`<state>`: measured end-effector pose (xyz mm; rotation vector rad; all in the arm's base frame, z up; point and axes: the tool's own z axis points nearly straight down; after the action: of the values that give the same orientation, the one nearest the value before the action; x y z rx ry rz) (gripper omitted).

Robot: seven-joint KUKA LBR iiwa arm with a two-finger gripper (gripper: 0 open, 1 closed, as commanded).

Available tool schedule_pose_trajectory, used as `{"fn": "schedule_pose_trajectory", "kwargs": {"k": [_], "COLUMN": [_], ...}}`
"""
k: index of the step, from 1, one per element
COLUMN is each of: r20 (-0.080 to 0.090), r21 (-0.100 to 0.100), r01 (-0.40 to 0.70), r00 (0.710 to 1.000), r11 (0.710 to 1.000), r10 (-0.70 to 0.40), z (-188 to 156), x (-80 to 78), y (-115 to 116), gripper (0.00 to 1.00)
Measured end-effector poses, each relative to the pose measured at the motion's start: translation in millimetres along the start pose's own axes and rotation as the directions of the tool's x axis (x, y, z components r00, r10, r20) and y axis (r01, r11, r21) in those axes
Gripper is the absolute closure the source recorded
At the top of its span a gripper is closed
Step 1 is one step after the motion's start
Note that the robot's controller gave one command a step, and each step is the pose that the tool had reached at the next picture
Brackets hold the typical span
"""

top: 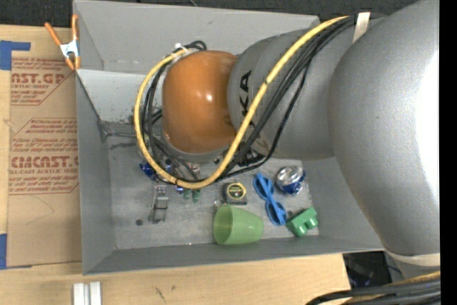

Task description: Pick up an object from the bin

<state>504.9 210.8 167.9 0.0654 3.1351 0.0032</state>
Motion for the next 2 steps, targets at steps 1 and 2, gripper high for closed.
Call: {"fn": "schedule_pose_trajectory", "kwargs": {"k": [1, 2], "r20": [-0.001, -0.003], "r21": [0.004, 0.003], "r01": [-0.072, -0.154], "r00": [0.997, 0.988], "r11": [0.997, 0.988], "r10": [0.072, 0.154], "z": [30.2, 33.4], "x": [-73.4, -89.1], "y": [-47.2, -77.7], "gripper": [0.0, 0.0]}}
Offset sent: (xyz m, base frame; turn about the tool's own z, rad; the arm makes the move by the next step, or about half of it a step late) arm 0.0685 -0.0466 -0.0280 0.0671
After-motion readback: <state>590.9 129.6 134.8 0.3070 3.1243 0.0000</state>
